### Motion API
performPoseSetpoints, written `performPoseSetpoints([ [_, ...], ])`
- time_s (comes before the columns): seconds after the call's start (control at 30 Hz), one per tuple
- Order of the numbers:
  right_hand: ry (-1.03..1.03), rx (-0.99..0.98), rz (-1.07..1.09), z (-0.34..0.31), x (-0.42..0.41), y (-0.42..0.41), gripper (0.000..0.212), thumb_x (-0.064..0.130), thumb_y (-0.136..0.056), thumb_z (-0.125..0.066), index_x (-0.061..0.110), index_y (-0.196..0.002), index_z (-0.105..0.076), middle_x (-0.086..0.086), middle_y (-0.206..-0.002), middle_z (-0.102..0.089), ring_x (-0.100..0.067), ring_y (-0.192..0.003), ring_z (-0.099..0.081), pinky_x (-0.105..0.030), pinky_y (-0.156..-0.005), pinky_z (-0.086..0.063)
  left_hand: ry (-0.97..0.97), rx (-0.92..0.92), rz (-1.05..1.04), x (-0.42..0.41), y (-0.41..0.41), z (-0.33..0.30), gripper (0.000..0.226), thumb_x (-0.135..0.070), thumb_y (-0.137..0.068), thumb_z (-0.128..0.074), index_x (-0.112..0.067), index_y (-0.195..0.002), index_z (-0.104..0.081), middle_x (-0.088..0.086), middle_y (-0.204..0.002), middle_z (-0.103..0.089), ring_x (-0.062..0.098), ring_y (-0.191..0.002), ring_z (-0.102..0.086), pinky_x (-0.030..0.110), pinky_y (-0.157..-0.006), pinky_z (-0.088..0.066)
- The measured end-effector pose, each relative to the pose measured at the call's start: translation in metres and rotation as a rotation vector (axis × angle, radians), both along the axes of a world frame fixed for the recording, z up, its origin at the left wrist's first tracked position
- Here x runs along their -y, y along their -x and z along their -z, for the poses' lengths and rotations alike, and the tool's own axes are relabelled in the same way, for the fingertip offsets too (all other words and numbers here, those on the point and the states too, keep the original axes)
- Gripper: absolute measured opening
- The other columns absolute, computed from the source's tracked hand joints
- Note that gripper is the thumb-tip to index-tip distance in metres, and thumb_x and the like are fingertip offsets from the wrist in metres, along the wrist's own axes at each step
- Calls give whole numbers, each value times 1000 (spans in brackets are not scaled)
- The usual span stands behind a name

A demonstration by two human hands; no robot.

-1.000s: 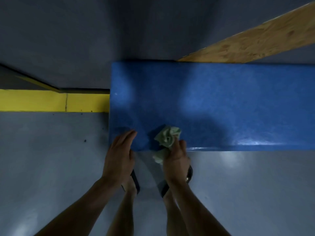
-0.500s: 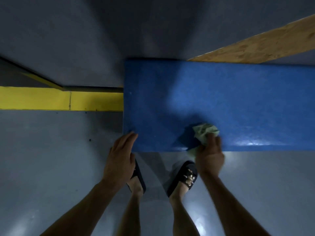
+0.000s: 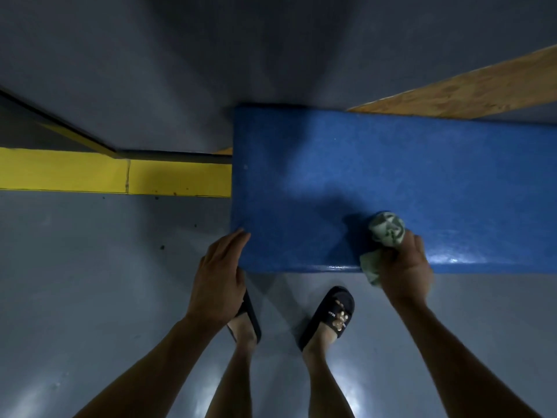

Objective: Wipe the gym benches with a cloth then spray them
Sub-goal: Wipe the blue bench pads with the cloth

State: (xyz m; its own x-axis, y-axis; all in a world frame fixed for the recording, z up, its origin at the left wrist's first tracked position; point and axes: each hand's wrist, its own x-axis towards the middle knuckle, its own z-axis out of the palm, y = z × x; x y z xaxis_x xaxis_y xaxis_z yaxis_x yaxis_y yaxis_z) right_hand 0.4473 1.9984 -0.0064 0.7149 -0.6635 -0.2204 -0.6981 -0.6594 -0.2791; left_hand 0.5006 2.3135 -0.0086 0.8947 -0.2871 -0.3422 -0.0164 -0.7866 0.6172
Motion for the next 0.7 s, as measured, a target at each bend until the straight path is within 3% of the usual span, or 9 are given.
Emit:
performPoseSetpoints([
  [0.17,-105,117,81,6,-99,-16,45,29,-72,-43,26,-117,-48,-2,-118,-57,-31,-82,-61,-32,-63,-39,15,0,-22,-7,-5,0,65,3,-86,-57,-19,-145,-42,-4,-149,-43,15,-135,-39,37,-108,-41],
  [0.33,-270,134,-285,0,-202,-30,30,24,-90,-44,23,-119,-47,2,-114,-55,-18,-81,-63,-37,-61,-57,9,-4,-12,-13,-13,0,64,2,-86,-56,-19,-145,-42,-4,-150,-42,13,-135,-38,35,-108,-40],
  [0.4,-260,101,-386,0,-187,-28,35,26,-90,-52,22,-124,-47,2,-116,-53,-20,-80,-64,-37,-60,-56,7,-12,-16,-16,-17,-1,65,2,-86,-55,-19,-146,-41,-5,-150,-42,13,-135,-38,36,-106,-42],
  [0.47,-231,84,-373,-1,-151,-25,49,41,-82,-47,21,-127,-49,-1,-119,-51,-29,-79,-63,-38,-57,-52,15,-19,-23,-20,-21,-3,66,4,-85,-55,-21,-145,-41,-5,-149,-42,14,-135,-38,36,-105,-42],
  [0.53,-169,87,-210,-2,-100,-19,50,44,-75,-43,23,-121,-52,-3,-113,-53,-36,-80,-60,-37,-58,-46,18,-22,-14,-23,-25,-3,67,4,-85,-56,-21,-145,-40,-5,-149,-42,14,-135,-39,36,-106,-42],
  [0.6,-59,48,-19,-5,-52,-13,36,36,-81,-45,22,-114,-49,-5,-104,-49,-41,-80,-58,-37,-60,-39,15,-22,-1,-25,-29,-3,68,4,-85,-56,-21,-146,-39,-4,-150,-42,14,-136,-38,36,-107,-41],
  [0.7,36,-30,80,2,-42,-12,36,32,-84,-52,17,-116,-46,-9,-105,-45,-43,-78,-57,-38,-61,-37,16,-28,-16,-29,-36,-2,66,2,-87,-52,-21,-147,-38,-5,-151,-41,12,-138,-36,26,-108,-33],
])
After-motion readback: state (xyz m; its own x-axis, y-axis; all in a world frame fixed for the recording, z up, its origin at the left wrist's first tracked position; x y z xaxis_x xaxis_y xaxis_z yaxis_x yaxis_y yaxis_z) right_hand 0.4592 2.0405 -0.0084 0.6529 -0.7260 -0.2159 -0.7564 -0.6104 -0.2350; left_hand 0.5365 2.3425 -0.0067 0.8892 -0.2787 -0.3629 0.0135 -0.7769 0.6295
